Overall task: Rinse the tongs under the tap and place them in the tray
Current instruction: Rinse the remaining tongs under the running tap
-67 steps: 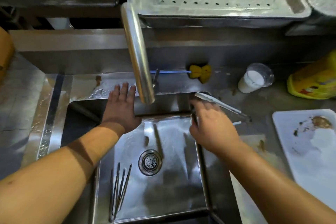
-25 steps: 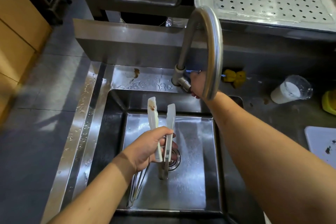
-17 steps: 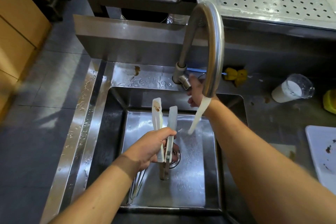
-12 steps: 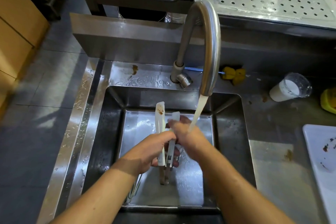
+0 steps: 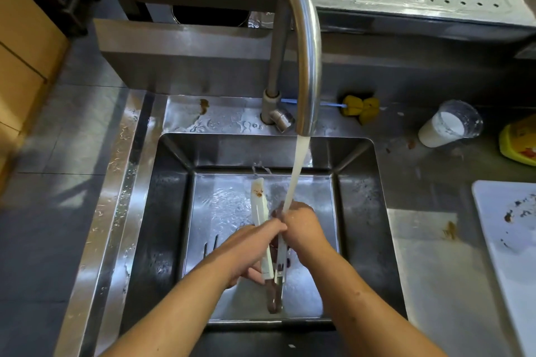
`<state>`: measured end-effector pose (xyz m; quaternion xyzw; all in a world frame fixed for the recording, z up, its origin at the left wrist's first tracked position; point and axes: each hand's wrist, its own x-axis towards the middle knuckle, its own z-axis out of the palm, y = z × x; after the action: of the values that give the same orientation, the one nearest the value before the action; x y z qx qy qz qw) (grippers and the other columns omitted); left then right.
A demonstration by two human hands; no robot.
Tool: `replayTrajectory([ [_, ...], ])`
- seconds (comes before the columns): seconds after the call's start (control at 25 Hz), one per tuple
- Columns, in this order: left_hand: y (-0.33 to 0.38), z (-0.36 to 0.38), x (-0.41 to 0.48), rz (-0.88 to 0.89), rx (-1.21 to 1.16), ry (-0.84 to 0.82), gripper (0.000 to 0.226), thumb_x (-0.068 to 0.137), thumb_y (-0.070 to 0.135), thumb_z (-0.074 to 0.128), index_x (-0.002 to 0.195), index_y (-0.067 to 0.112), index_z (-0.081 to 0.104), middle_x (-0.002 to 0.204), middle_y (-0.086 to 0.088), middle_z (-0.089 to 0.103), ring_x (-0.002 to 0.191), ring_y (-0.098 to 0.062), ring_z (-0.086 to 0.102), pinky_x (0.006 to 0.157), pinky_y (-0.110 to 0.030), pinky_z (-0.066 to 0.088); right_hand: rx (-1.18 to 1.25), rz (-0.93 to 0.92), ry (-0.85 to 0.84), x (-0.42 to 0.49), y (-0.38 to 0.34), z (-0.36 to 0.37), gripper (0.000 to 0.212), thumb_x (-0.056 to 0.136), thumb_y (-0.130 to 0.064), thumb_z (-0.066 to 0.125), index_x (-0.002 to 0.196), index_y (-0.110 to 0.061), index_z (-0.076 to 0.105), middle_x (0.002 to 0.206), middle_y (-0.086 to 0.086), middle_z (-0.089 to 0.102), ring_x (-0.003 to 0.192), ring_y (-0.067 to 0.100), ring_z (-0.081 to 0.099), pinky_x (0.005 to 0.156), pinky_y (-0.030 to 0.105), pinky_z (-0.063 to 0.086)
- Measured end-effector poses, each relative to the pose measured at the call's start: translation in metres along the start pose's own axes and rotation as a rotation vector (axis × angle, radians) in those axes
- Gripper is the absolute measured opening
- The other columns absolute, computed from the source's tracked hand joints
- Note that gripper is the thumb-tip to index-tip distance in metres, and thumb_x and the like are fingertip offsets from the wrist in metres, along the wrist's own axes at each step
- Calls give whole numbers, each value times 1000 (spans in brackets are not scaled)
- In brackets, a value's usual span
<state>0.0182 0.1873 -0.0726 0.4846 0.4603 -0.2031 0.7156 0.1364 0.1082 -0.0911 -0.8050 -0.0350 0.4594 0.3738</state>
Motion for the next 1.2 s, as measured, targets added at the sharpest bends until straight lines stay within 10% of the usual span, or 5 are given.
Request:
replayTrajectory([
  [0.16,-3,-6,11,84,211,431,40,80,57,60,83,18,70,54,1,74,48,-22,74,55,-35,62,133,163,19,-1,1,5,19,101,-29,52,98,-12,62,85,12,67,69,24,62,68,38,54],
  [0.52,-43,-11,33,-136,-349,147,17,81,28,74,77,12,77,61,-6,61,49,-21,58,48,-26,49,1171,248,-291,-21,-11,11,16,109,-24,47,108,-13,59,65,3,50,41,10,36,32,21,30],
  [0.96,-50,-14,35,-120,-416,125,17,91,26,74,89,12,82,76,-11,71,62,-26,66,70,-40,54,1042,242,-229,-17,-8,26,11,106,-20,56,101,-12,62,62,-1,48,45,10,33,34,22,27],
  [1.2,-36,-7,30,10,-164,412,25,99,39,64,86,17,63,46,10,59,40,-11,55,46,-23,43,483,303,-46,-5,7,29,24,101,-24,67,116,-6,65,78,9,67,58,21,60,52,34,51],
])
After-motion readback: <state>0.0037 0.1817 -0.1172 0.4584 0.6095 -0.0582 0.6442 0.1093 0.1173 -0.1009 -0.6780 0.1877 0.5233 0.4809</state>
